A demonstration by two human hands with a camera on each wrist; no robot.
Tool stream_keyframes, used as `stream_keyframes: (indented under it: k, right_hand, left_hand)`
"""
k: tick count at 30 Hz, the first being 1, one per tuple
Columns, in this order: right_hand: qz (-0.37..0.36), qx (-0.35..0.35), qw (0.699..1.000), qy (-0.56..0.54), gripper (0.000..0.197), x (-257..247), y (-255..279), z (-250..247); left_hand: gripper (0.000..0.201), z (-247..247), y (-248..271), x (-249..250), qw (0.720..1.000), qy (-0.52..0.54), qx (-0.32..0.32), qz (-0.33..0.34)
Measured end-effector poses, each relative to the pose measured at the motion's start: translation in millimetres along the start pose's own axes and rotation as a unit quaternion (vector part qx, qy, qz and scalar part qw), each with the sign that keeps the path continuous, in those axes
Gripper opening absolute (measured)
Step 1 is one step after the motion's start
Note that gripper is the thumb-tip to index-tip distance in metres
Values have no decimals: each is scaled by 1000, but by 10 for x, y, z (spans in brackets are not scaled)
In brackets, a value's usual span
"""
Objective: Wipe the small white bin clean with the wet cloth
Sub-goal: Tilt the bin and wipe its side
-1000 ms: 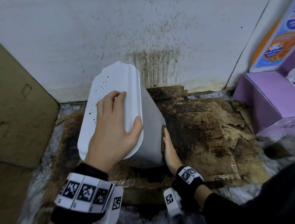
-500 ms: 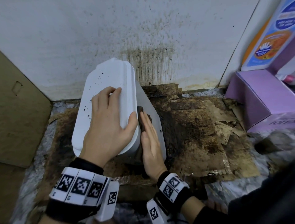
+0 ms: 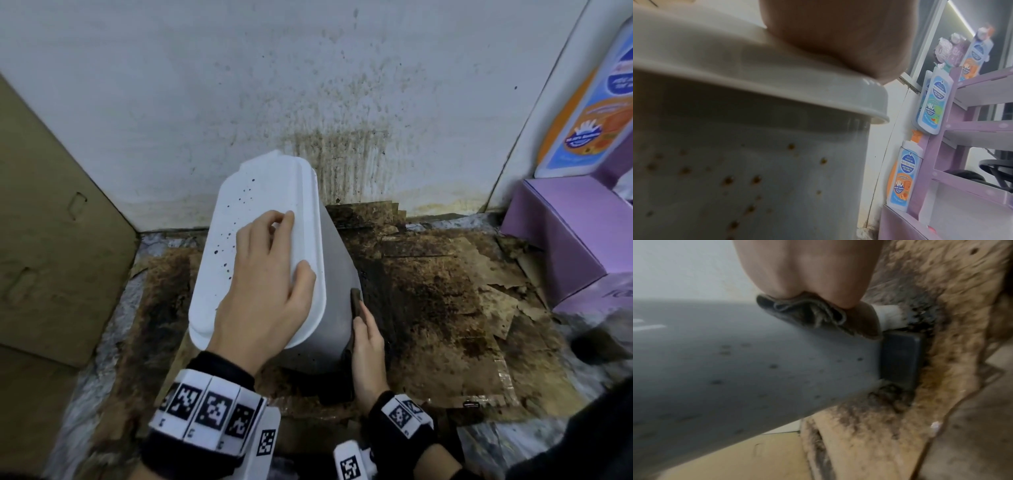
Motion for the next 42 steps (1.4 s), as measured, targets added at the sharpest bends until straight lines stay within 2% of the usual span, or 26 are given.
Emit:
stream_keyframes:
  k: [2,4,7,9,11,14,18,23,28,33,38,42]
  right_hand:
    - [-17,0,1000,0,46,-203,184,83]
    - [-33,-19,999,-12,40,-455,354,181]
    - [-33,-118,989,-78,36,-886,633,311]
    - [-57,-166,981,-81,38,-1119,854,382]
    - [-89,-188,977,-41,41,-1203,979,451]
    - [-148,-176,970,76,51,-1211,997,521]
    - [-142,-191,955,177,56,-1485,807,575]
    - [-142,-214,918,301,67,-1970,186,757]
    - [-165,-207,890,373,68,-2315,-217,911]
    - [-171,-210,888,372,66,-2231,-54,843]
    - [-207,-209,903,313,50,-1753,537,598]
    - [-178,-208,927,257,55,-1428,933,406]
  left_hand:
    - [64,-9,0,-10,1000,1,0,0]
    - [63,-14,0,-23,1000,5,0,-1]
    - [62,-19,12,-38,1000,8,3,1]
    - [63,-19,16,-31,1000,8,3,10]
    - [64,10,-2,-24,1000,2,-1,15]
    - [65,64,-44,-45,1000,-15,7,8]
    - [62,59,-30,-98,1000,-26,2,13]
    - [62,42,-40,-73,1000,-18,7,16]
    - [57,-25,10,-17,1000,5,-8,30]
    - [59,0,-11,-44,1000,9,1,19]
    - [57,-15,2,-36,999,29,2,23]
    - [61,-2,-27,33,999,48,10,15]
Point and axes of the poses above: each hand's wrist, its own y-axis away from the middle knuckle, its own z-axis out of the palm, x = y × z, the point moved 1 cm from there along -y, towards the middle knuckle, and after that the axes turned 14 degrees about z, right-handed, at the moved point
